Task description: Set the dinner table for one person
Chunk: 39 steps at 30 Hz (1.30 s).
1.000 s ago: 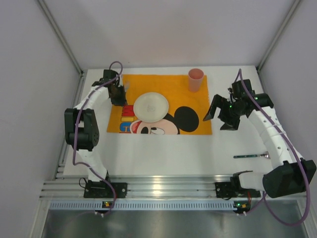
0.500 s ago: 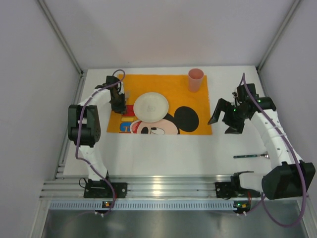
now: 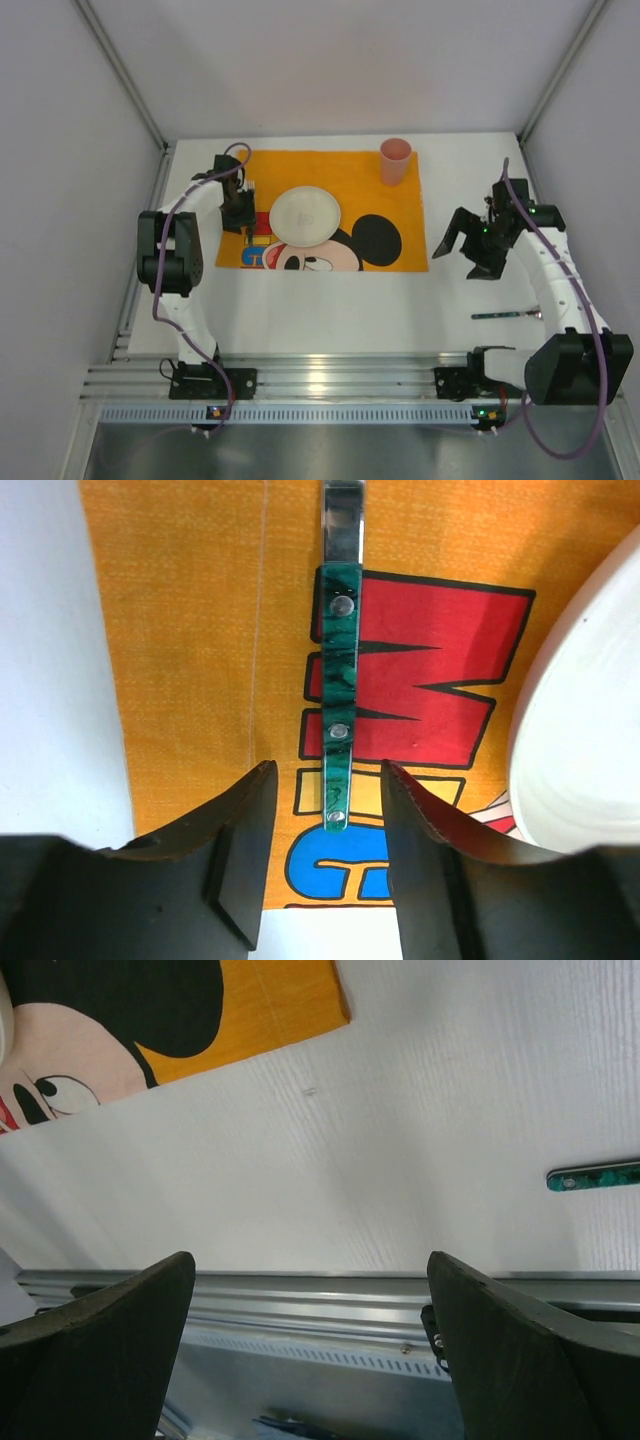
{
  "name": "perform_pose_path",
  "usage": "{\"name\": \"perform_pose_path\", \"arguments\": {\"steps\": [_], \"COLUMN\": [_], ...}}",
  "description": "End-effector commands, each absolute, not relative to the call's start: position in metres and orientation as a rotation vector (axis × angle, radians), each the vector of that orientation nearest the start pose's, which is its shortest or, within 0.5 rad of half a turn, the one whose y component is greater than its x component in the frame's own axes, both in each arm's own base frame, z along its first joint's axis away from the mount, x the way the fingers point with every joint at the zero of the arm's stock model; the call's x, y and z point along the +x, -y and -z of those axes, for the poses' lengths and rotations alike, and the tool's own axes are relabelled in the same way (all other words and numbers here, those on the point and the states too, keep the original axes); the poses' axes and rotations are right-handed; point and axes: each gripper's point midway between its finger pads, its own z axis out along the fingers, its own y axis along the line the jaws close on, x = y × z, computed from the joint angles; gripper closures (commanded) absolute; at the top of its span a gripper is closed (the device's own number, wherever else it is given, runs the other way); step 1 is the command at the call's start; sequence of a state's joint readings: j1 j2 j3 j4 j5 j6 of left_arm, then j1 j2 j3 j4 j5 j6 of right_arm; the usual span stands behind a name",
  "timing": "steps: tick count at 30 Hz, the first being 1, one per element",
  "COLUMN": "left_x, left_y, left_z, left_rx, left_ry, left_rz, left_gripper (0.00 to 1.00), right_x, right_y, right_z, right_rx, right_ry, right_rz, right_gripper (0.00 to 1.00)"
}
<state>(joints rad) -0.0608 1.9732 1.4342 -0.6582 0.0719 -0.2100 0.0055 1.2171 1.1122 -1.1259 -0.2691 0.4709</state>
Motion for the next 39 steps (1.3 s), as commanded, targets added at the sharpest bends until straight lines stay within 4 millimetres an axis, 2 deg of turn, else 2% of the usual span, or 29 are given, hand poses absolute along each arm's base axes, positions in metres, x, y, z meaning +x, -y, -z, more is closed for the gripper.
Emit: {"name": "perform_pose_path", "arguments": {"steps": [1, 4, 6, 8, 9, 13, 17, 18, 21, 24, 29, 36, 39], "left_x": [0.415, 0.415, 0.418, 0.421, 0.423, 0.422, 0.415, 0.410, 0.398, 0.385, 0.374, 0.374, 0.376], "left_y": [0.038, 0.033, 0.027, 0.029, 0.030, 0.048, 0.081, 0.094, 0.119, 0.132, 0.136, 0.146, 0.143], "left_z": [-0.034, -0.033, -0.039, -0.049, -0.061, -0.087, -0.103, -0.101, -0.098, -0.089, -0.073, -0.079, -0.082], "left_rx": [-0.200, -0.211, -0.263, -0.332, -0.359, -0.394, -0.317, -0.279, -0.217, -0.199, -0.180, -0.160, -0.157], "left_ry": [-2.767, -2.779, -2.768, -2.742, -2.712, -2.655, -2.636, -2.649, -2.670, -2.694, -2.735, -2.735, -2.723], "left_rz": [0.121, 0.079, 0.030, 0.031, 0.036, 0.087, 0.164, 0.182, 0.260, 0.320, 0.365, 0.444, 0.431], "left_gripper": [0.48, 0.49, 0.49, 0.50, 0.50, 0.50, 0.50, 0.50, 0.51, 0.51, 0.51, 0.52, 0.52], "right_x": [0.224, 0.224, 0.223, 0.219, 0.217, 0.200, 0.189, 0.184, 0.175, 0.174, 0.181, 0.170, 0.165], "right_y": [-0.051, -0.044, -0.038, -0.021, -0.007, 0.008, 0.024, 0.036, 0.055, 0.066, 0.074, 0.079, 0.078], "right_z": [-0.159, -0.156, -0.155, -0.152, -0.149, -0.128, -0.114, -0.111, -0.107, -0.104, -0.100, -0.065, -0.050], "right_rx": [0.632, 0.670, 0.693, 0.766, 0.828, 1.020, 1.200, 1.270, 1.415, 1.518, 1.583, 1.743, 1.787], "right_ry": [-2.735, -2.735, -2.729, -2.720, -2.707, -2.725, -2.708, -2.687, -2.651, -2.619, -2.580, -2.549, -2.552], "right_rz": [-0.438, -0.409, -0.382, -0.299, -0.239, -0.204, -0.170, -0.107, -0.026, -0.037, -0.014, 0.104, 0.124], "right_gripper": [0.00, 0.00, 0.00, 0.00, 0.00, 0.00, 0.00, 0.00, 0.00, 0.00, 0.00, 0.00, 0.00]}}
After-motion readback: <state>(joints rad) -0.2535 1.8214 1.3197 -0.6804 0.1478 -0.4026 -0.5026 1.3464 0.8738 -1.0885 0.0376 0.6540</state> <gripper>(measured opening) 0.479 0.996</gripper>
